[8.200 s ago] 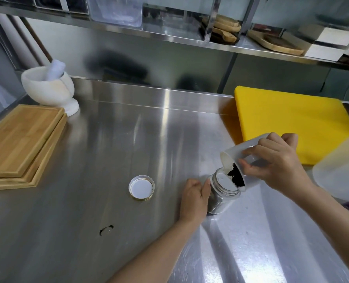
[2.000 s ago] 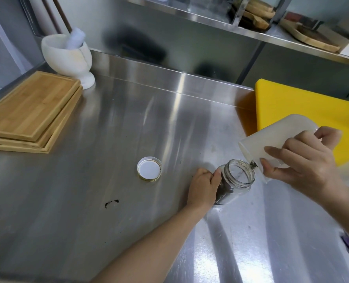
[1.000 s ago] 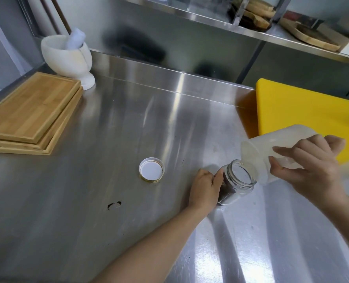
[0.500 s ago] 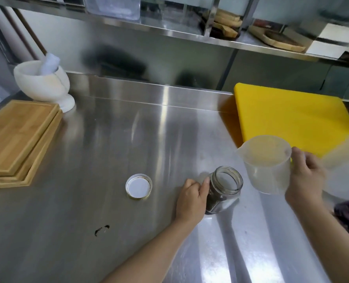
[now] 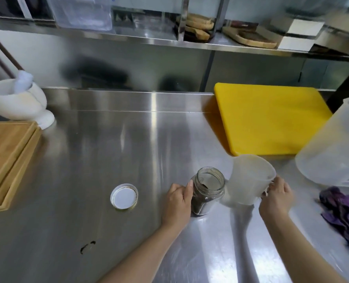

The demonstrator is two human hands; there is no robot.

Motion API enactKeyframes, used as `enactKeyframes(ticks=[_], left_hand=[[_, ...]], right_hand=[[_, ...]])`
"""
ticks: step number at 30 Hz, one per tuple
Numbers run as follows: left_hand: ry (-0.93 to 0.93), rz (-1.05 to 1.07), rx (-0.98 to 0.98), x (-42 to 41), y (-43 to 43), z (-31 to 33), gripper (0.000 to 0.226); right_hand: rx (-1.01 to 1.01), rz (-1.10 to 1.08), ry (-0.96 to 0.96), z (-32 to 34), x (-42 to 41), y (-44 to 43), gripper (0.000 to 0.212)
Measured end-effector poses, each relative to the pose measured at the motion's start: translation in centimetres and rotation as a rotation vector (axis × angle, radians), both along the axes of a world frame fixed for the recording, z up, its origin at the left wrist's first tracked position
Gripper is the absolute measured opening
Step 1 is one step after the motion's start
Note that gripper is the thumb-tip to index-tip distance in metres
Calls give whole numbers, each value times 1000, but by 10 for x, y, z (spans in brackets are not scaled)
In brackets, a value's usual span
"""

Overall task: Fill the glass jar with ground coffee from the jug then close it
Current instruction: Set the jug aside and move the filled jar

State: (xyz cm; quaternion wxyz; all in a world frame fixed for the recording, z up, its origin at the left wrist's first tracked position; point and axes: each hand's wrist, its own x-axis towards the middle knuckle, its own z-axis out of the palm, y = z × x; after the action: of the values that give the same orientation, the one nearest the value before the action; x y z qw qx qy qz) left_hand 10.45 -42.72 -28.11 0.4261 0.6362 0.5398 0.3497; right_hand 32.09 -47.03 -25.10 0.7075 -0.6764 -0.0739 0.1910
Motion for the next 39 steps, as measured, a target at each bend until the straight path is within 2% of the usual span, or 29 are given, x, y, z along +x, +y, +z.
enactKeyframes(ticks=[6,12,15,17,23,29,35,39], left_hand=[[2,1,9,0,-2,5,47],[-6,21,6,2,-2,5,46],[-12,34,-8,2,-4,7,47],[-19,37,-11,2,-4,8,46],[-41,47,-20,2,-5,9,45],[-60,51,-51,3,-8,14,43],[-47,63,-46,3,-5,11,43],[-36,55,-35,3,-6,13,44]], right_hand=[[-47,-13,12,-15,3,-14,14],[-103,11,1,-14,3,-23,22],[-54,6,3,-9,11,-22,20],[-57,19,-93,0,17,-21,23],[12,89,-494,45,12,-18,12],[158,265,-797,74,-26,-15,24],[133,545,-914,46,-59,-14,43],[38,699,-846,22,-72,-21,52]])
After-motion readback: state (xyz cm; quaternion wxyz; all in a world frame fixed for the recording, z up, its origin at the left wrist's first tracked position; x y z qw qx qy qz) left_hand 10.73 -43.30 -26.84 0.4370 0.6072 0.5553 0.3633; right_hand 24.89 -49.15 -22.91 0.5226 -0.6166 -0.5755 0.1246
